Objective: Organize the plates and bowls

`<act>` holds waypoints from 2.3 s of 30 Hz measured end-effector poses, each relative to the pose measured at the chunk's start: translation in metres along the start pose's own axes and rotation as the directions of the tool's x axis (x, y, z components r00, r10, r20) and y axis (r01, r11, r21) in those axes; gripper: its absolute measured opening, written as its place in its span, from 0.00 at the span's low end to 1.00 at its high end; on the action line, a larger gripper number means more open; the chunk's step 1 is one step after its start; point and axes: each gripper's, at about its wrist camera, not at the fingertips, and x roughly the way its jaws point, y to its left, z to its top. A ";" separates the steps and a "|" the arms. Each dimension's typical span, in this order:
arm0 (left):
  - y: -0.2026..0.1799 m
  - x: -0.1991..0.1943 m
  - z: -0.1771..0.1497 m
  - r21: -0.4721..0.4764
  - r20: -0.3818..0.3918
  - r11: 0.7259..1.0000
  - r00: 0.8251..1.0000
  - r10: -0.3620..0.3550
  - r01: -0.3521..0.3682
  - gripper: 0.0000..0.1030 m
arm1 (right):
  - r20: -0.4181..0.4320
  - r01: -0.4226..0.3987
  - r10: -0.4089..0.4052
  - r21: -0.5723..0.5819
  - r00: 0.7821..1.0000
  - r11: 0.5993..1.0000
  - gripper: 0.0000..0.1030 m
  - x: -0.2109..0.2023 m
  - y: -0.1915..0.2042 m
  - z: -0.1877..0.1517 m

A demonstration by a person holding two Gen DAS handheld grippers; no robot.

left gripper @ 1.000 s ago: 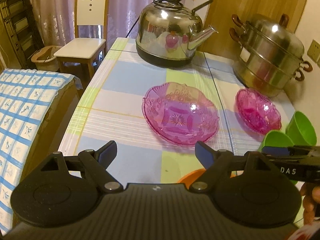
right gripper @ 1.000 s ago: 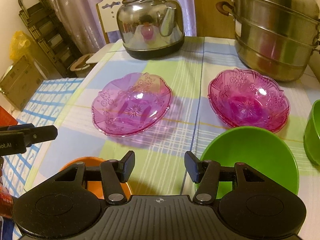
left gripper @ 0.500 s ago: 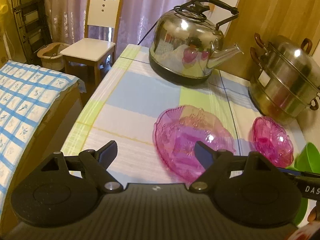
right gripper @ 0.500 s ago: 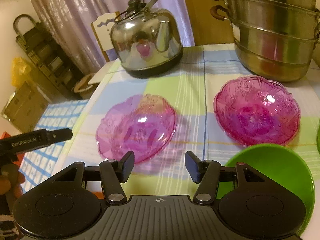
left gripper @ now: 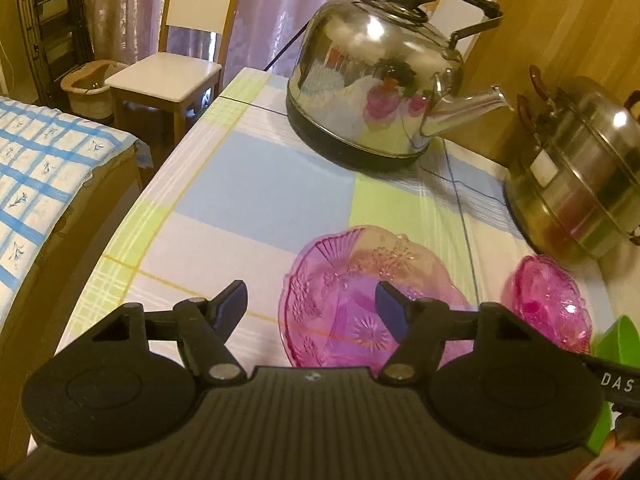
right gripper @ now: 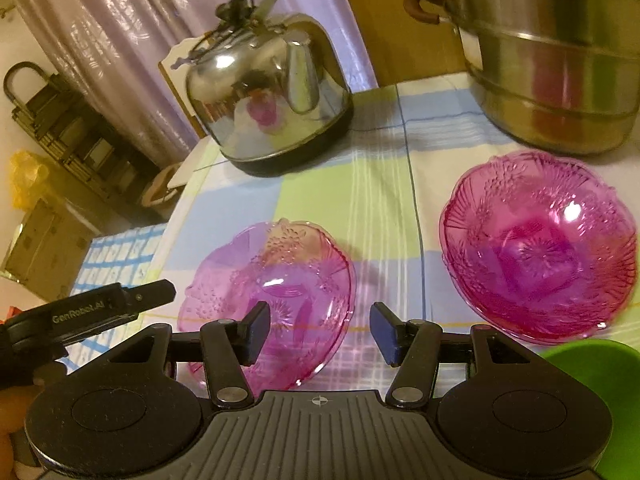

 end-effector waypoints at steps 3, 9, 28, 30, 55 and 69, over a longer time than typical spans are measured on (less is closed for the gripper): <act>0.002 0.008 0.002 -0.002 -0.010 1.000 1.000 0.009 -0.009 0.60 | -0.028 -0.010 0.011 0.037 1.000 0.999 0.54 0.013 -0.006 0.002; 0.006 0.024 0.000 0.008 -0.041 1.000 0.999 0.008 -0.007 0.51 | -0.060 -0.016 0.021 0.080 0.998 0.997 0.53 0.031 -0.015 0.004; 0.013 0.045 -0.009 -0.020 -0.102 1.000 0.995 -0.020 0.018 0.30 | -0.083 -0.009 0.014 0.065 0.996 0.998 0.30 0.051 -0.014 0.001; 0.013 0.045 -0.009 -0.020 -0.104 1.000 0.994 -0.018 0.016 0.26 | -0.086 -0.006 0.012 0.065 0.996 0.998 0.28 0.052 -0.014 0.000; 0.001 0.031 -0.004 0.067 -0.104 0.997 0.994 0.037 -0.030 0.09 | -0.084 0.012 -0.007 0.052 0.996 0.999 0.09 0.045 -0.012 0.001; -0.054 -0.020 0.009 0.146 -0.031 0.989 0.999 -0.029 0.034 0.09 | 0.011 0.024 -0.025 0.062 1.000 0.998 0.09 -0.028 -0.019 0.014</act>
